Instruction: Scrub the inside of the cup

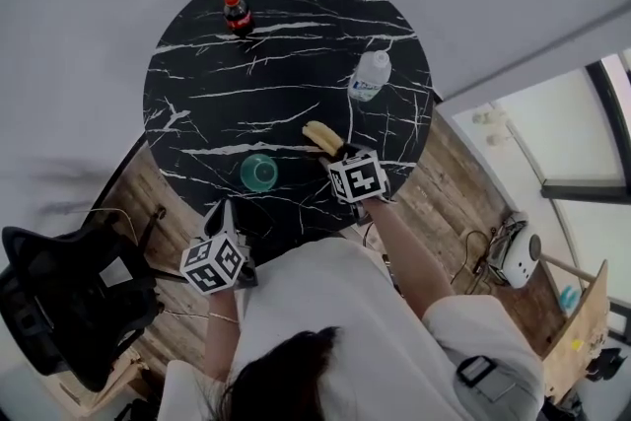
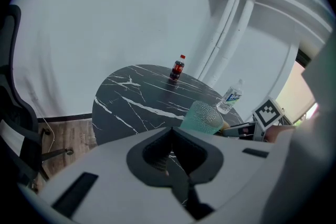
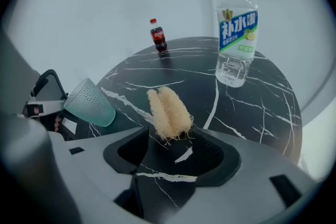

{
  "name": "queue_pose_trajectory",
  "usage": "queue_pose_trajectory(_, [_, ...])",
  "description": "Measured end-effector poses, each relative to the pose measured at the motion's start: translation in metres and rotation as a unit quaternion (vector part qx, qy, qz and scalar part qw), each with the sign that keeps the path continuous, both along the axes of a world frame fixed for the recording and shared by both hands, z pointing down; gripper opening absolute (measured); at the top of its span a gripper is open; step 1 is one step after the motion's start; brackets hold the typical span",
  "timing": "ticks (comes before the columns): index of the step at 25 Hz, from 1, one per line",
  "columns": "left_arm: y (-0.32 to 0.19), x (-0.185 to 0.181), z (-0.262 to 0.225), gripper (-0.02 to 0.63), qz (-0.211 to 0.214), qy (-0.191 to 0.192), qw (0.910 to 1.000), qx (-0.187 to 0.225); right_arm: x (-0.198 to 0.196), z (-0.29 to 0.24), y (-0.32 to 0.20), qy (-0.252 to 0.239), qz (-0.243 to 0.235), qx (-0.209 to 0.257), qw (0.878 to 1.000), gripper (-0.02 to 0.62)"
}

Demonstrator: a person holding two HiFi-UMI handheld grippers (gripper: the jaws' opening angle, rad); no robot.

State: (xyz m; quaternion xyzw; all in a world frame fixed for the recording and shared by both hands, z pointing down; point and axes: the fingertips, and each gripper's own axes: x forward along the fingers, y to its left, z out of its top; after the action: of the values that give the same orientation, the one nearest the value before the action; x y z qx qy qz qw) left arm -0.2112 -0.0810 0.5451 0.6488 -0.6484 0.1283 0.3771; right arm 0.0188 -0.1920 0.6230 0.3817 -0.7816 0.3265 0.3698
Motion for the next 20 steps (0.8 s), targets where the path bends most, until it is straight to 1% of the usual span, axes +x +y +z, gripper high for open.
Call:
queue_pose_trajectory(3, [0.0, -0.003, 0.0, 0.009, 0.002, -0.001, 1.0, 0.0, -0.005, -0.002, -0.001, 0.017, -0.048, 0.016, 0.999, 0.242])
queue_pose_trajectory(5, [0.0, -0.006, 0.001, 0.009, 0.0, 0.001, 1.0, -0.001, -0.007, 0.0, -0.004, 0.025, -0.066, 0.015, 0.997, 0.242])
queue_pose_trajectory(8, [0.003, -0.011, 0.0, 0.009, -0.011, 0.005, 0.9999, -0.001, -0.006, 0.003, -0.008, 0.031, -0.06, 0.011, 0.998, 0.242])
queue_pose_trajectory(11, [0.004, -0.016, 0.0, 0.009, -0.018, 0.006, 0.9998, -0.001, -0.002, 0.003, -0.014, 0.044, -0.047, 0.023, 0.998, 0.237])
queue_pose_trajectory(12, [0.003, -0.017, 0.0, 0.009, -0.019, 0.006, 0.9998, -0.001, -0.001, 0.004, -0.014, 0.048, -0.047, 0.026, 0.997, 0.215])
queue_pose_trajectory(13, [0.003, -0.018, 0.0, 0.009, -0.02, 0.006, 0.9998, -0.001, 0.0, 0.005, -0.014, 0.052, -0.046, 0.027, 0.997, 0.161])
queue_pose_trajectory(17, [0.003, -0.022, 0.0, 0.009, -0.025, 0.007, 0.9997, -0.001, -0.002, 0.005, -0.012, 0.057, -0.051, 0.043, 0.996, 0.119])
queue_pose_trajectory(20, [0.002, -0.022, 0.0, 0.009, -0.022, 0.006, 0.9997, -0.001, -0.004, 0.004, -0.011, 0.053, -0.046, 0.046, 0.997, 0.095])
